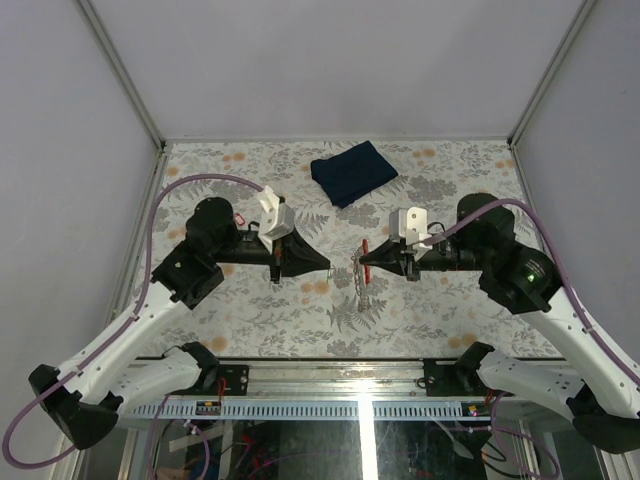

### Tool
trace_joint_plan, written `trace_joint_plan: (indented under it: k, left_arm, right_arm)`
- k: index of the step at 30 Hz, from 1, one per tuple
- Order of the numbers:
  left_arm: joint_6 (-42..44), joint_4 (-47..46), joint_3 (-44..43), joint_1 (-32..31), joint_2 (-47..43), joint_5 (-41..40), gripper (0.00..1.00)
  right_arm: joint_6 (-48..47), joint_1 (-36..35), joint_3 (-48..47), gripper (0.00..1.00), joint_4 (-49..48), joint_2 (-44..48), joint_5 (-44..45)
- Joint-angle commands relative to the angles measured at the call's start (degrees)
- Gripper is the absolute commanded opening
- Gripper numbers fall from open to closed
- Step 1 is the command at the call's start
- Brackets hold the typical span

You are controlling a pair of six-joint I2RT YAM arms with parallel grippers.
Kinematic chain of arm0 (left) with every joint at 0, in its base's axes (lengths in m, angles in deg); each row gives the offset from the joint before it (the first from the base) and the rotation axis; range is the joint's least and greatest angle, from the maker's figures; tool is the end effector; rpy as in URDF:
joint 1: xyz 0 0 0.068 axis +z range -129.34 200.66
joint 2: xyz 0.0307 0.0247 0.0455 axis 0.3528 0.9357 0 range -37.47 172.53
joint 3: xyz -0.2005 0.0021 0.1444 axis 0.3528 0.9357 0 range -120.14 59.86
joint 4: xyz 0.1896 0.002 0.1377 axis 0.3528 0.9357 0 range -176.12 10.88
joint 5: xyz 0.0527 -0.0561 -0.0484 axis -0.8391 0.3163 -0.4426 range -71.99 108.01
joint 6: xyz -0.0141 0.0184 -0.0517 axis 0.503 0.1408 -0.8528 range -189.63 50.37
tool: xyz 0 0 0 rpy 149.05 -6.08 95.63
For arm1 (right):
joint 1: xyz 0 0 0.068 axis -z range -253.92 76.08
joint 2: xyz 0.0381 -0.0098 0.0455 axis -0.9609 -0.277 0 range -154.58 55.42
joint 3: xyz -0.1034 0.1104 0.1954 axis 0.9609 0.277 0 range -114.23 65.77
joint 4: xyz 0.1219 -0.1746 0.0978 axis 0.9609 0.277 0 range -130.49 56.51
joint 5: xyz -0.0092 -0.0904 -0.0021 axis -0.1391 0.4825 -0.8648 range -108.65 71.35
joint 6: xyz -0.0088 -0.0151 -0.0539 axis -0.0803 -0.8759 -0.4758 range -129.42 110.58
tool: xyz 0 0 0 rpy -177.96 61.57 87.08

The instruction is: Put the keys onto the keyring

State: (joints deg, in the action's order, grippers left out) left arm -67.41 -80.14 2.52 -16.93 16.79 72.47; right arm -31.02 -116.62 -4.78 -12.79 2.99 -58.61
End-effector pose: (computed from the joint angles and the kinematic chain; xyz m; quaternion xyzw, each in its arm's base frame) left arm 0.1314 -0.1418 0.3728 0.5158 0.4986 -0.5021 0.4830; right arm 0.1037 0.1303 0.4084 -0.5687 0.4903 0.3676 0.5487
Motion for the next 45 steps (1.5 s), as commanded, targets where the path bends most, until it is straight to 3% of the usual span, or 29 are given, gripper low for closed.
trace_joint_plan:
  k: [1, 9, 15, 23, 40, 45]
  left_arm:
    - [-2.6, 5.4, 4.3, -0.4, 2.8, -9.4, 0.0]
    - [-5.5, 7.8, 13.7, -0.7, 10.2, -23.8, 0.0]
    - [-4.0, 17.1, 9.3, -1.4, 21.2, -34.6, 0.0]
    - [-4.1, 16.7, 5.8, -1.4, 31.1, -38.6, 0.0]
    - [-3.5, 7.3, 4.5, -1.4, 37.8, -43.3, 0.01]
    - [-3.3, 5.3, 4.9, -1.4, 38.1, -43.2, 0.06]
  right_arm:
    - [-1.7, 0.2, -3.1, 0.0, 0.0, -1.3, 4.0]
    - [-1.9, 0.2, -3.5, 0.0, 3.4, -2.1, 5.5]
    - [-1.7, 0.2, -3.6, 0.0, 5.0, -2.5, 6.5]
    - [-1.3, 0.2, -3.2, 0.0, 5.9, -1.9, 7.5]
    - [-0.6, 0.2, -0.9, 0.0, 5.6, -0.6, 8.4]
    - [-0.3, 0.2, -0.1, 0.0, 5.0, -0.3, 8.4]
